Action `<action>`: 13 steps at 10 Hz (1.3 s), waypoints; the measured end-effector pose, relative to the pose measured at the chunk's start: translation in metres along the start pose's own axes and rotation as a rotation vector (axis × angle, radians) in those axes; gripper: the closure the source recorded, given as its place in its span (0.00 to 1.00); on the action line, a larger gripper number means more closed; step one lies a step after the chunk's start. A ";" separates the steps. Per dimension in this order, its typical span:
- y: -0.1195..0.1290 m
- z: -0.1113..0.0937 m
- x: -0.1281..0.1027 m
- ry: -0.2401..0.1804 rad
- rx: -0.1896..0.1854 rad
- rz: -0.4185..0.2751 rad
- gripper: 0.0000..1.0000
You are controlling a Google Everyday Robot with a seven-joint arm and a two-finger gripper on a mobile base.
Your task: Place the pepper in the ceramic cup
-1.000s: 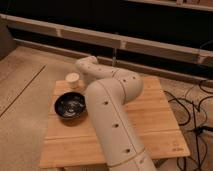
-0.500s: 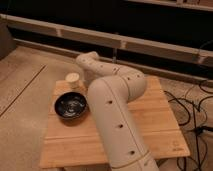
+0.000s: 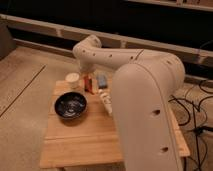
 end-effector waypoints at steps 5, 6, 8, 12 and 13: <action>0.014 -0.011 -0.047 -0.091 0.013 -0.099 1.00; 0.031 -0.016 -0.070 -0.142 0.003 -0.164 1.00; 0.061 -0.022 -0.105 -0.221 -0.032 -0.279 1.00; 0.126 -0.018 -0.135 -0.341 -0.293 -0.370 1.00; 0.134 -0.017 -0.133 -0.357 -0.370 -0.351 1.00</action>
